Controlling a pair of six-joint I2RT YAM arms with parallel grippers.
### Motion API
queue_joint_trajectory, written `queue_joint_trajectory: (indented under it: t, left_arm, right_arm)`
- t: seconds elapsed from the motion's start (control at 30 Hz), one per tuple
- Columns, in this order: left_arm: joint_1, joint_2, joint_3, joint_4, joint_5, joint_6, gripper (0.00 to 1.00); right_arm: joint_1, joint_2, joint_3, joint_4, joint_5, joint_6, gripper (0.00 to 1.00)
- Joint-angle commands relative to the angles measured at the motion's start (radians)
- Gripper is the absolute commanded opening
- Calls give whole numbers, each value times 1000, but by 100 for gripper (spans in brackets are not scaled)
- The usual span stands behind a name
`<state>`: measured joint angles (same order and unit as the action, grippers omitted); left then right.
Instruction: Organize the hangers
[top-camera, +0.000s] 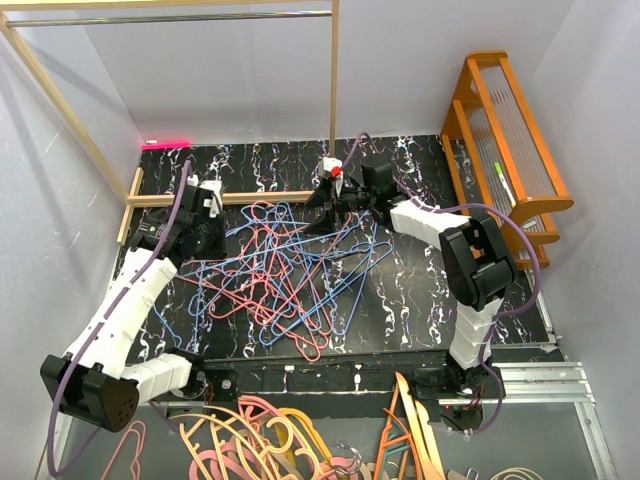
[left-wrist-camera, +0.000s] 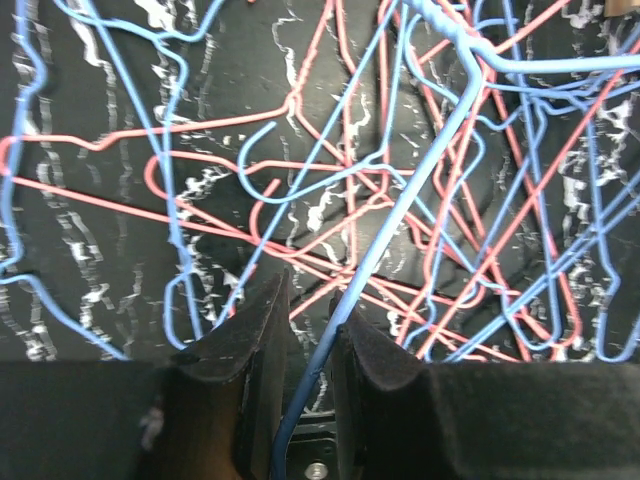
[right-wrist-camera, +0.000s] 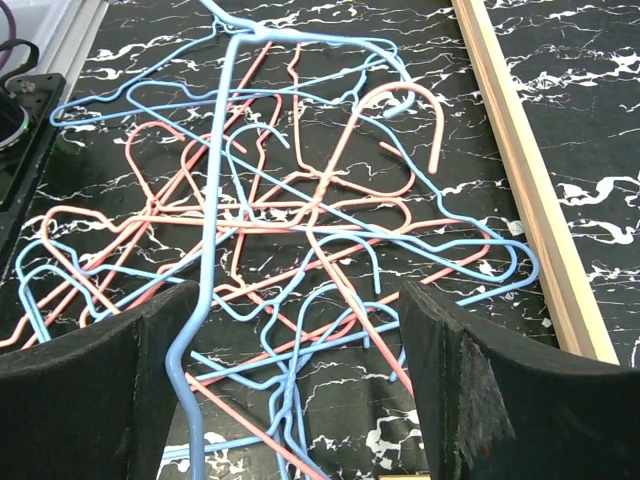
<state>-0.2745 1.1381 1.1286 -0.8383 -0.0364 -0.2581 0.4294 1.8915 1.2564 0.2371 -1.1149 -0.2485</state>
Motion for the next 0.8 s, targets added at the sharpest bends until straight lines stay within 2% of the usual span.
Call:
queue_joint_trajectory:
  t: [0.0, 0.13, 0.17, 0.2, 0.37, 0.47, 0.53, 0.6, 0.67, 0.77]
  left_arm:
    - [-82, -8, 55, -72, -482, 14, 0]
    - [-247, 86, 36, -111, -736, 18, 0]
    - [-290, 115, 25, -116, -827, 18, 0]
    - [-326, 140, 13, -114, -905, 18, 0]
    - [-362, 201, -20, -78, -1155, 38, 0]
    - [-363, 154, -93, 37, -1322, 156, 0]
    - [-363, 115, -165, 187, -1462, 307, 0]
    - [-362, 93, -227, 346, -1518, 462, 0]
    - [-362, 97, -222, 343, -1531, 419, 0]
    - [-375, 148, -183, 175, -1590, 245, 0]
  right_arm:
    - [-6, -20, 18, -13, 18, -8, 84]
    - [-3, -28, 36, -43, 28, -19, 86]
    - [-3, -31, 40, -57, 37, -30, 96]
    - [-1, -35, 41, -65, 50, -38, 98]
    - [-1, -60, 43, -98, 141, -70, 99]
    - [-1, -75, 53, -132, 173, -77, 98]
    - [0, -80, 69, -152, 179, -71, 98]
    - [1, -78, 89, -163, 187, -54, 99]
    - [8, -82, 101, -165, 187, -45, 99]
    - [11, -93, 110, -151, 202, -30, 98]
